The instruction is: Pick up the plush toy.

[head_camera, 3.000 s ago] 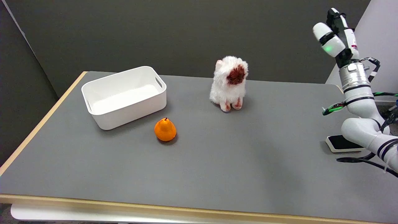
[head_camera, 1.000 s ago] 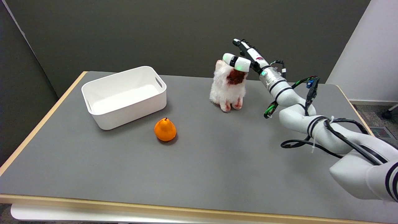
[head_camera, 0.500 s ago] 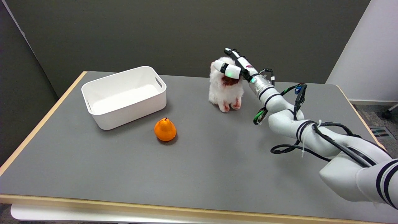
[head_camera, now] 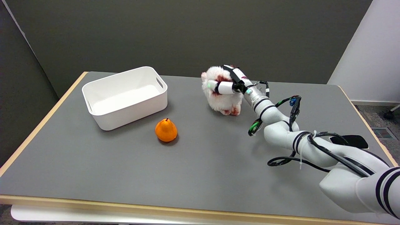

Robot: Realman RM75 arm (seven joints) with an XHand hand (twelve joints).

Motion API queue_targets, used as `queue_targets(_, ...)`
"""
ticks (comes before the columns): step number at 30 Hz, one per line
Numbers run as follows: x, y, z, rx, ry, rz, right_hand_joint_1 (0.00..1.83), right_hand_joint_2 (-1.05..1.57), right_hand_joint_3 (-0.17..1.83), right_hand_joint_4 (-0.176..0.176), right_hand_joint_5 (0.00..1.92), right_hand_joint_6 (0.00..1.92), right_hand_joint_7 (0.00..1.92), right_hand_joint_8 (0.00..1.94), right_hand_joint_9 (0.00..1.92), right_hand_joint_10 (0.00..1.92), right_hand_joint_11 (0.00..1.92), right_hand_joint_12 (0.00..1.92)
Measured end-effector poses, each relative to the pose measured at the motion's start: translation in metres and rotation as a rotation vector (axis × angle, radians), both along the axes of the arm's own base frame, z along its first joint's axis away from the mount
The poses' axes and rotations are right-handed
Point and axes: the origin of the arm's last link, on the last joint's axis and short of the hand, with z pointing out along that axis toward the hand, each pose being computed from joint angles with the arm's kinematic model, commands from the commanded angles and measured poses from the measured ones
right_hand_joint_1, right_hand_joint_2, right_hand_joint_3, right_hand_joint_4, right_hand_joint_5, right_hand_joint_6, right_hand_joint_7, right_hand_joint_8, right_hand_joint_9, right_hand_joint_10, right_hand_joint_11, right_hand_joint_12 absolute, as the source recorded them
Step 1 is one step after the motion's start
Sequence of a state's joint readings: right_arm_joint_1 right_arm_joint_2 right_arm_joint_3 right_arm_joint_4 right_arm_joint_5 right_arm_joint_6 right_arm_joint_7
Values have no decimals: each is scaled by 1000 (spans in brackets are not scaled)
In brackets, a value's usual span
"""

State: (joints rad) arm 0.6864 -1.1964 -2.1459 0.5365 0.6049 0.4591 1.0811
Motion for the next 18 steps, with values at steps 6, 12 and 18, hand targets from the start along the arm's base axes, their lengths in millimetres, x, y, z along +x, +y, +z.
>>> queue_targets(6, -7, 6, -4, -1, -30, 16, 1313, 1196, 205, -138, 478, 1634, 694, 1508, 704, 1604, 829, 1921)
queue_targets(12, -10, 12, -5, -6, -58, 38, 1315, 1184, 215, -134, 488, 1624, 698, 1476, 728, 1602, 892, 1921)
queue_targets(18, -8, 15, -7, -8, -81, 76, 1315, 1182, 213, -129, 494, 1621, 703, 1463, 730, 1603, 904, 1921)
